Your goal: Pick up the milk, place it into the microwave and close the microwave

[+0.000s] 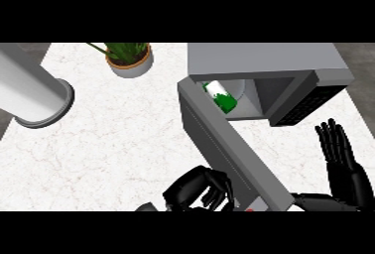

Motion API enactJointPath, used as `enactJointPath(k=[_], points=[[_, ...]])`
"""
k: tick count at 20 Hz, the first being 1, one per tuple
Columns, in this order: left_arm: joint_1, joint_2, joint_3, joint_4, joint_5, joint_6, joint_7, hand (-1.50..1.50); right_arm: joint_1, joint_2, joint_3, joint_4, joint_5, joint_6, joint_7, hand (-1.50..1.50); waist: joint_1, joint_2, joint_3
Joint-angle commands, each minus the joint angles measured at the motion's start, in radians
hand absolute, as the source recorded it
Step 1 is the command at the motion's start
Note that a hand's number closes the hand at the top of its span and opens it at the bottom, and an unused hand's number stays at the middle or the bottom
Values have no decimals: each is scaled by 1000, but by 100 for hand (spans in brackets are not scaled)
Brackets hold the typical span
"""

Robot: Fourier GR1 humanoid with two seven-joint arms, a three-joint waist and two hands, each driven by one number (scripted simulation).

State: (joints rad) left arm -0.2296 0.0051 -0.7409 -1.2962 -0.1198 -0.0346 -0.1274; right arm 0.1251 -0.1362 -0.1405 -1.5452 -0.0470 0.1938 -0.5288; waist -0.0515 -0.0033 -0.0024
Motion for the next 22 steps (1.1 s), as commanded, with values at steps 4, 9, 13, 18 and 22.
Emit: enactJointPath(k=[4,9,13,18,22], points=[[-170,-5,-226,132,227,329,3,150,60,-57,-23,-206,-149,116,132,-150,-21,8,0],[-239,-5,-252,154,350,488,-80,150,43,-94,-38,-267,-221,155,198,-150,-61,15,-2],[-323,-5,-228,177,447,544,-105,150,39,-110,-11,-299,-262,212,210,-150,-89,21,-3],[-408,-5,-213,222,526,581,-162,150,16,-167,2,-344,-317,281,255,-150,-131,33,-4],[-519,-5,-170,264,597,629,-118,150,13,-169,14,-376,-341,284,281,-150,-166,36,-2]])
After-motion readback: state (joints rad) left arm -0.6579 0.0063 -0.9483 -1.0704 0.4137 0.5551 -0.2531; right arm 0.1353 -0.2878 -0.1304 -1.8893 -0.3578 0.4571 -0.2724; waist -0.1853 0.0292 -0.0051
